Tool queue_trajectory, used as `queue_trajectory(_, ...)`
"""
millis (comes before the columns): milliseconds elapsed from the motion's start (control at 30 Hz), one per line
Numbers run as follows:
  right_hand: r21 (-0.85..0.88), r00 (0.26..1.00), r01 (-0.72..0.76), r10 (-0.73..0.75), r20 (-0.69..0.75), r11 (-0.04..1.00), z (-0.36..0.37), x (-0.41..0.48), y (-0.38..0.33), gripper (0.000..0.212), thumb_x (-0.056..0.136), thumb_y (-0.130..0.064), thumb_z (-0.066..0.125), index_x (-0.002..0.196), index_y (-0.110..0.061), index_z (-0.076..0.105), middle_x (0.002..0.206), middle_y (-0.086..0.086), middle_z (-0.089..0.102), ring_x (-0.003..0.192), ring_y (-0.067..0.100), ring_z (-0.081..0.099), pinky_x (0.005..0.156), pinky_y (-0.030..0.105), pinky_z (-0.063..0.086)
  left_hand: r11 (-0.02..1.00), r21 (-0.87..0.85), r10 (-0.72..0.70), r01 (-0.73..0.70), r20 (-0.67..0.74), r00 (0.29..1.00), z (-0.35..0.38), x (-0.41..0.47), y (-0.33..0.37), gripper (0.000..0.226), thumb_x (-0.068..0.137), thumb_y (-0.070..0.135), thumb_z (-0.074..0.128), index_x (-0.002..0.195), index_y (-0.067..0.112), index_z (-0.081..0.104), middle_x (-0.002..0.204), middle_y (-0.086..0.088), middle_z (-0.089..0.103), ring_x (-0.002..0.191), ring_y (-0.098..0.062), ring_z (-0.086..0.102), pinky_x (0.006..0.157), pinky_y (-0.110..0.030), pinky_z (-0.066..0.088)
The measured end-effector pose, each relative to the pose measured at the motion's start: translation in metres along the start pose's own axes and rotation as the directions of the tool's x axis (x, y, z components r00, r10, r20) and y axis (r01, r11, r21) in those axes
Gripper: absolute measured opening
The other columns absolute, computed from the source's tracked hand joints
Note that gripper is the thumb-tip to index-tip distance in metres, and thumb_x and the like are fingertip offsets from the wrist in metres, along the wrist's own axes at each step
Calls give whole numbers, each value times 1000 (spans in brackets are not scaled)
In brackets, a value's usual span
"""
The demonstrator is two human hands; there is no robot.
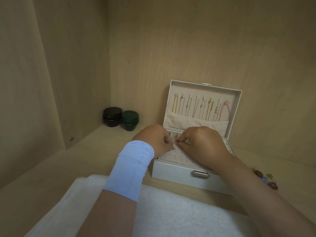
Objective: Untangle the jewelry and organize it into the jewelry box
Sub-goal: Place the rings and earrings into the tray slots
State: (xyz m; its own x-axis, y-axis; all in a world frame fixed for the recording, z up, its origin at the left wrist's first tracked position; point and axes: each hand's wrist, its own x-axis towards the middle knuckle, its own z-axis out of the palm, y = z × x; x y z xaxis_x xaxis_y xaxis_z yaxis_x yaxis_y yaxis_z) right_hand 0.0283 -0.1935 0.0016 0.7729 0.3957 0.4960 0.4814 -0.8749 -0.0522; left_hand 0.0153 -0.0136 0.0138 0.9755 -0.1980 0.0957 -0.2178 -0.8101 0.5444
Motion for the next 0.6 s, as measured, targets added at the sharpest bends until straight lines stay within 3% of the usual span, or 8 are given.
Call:
queue_trajectory(100,-9,1000,19,-19,-7,1000,4,0,-2,6,87,-35,73,90,-34,78,91,-15,74,83,9,67,65,24,45,1000,0,4,-4,-1,1000,0,0,0,15,91,24,66,100,27,77,106,7,71,97,-16,63,87,-26,49)
queue_trajectory(267,28,987,80,-83,137,996,-7,1,1,16,91,-31,65,100,-36,77,101,-15,72,90,10,65,72,30,52,1000,2,21,-21,-18,1000,2,1,-2,17,91,25,66,105,28,75,110,9,69,100,-15,62,92,-27,49)
queue_trajectory(400,83,984,-19,5,176,996,-12,2,5,26,92,-24,59,99,-41,77,86,-19,71,64,-2,53,60,20,43,999,-6,31,-32,-105,994,8,4,-3,16,91,28,65,103,36,72,114,9,67,99,-14,61,92,-28,49)
queue_trajectory(500,110,983,-23,3,184,994,-10,1,5,30,90,-19,57,99,-41,76,100,-17,73,72,2,55,70,30,51,998,40,60,-55,-125,990,14,7,-3,17,90,31,62,97,43,72,114,6,61,93,-15,59,89,-32,51)
queue_trajectory(600,144,984,-46,20,176,989,-12,0,6,28,91,-19,57,102,-37,76,107,-18,72,74,-3,53,75,28,50,995,65,79,-72,-112,991,15,7,-3,16,88,34,64,96,44,72,110,6,61,92,-13,58,90,-33,51)
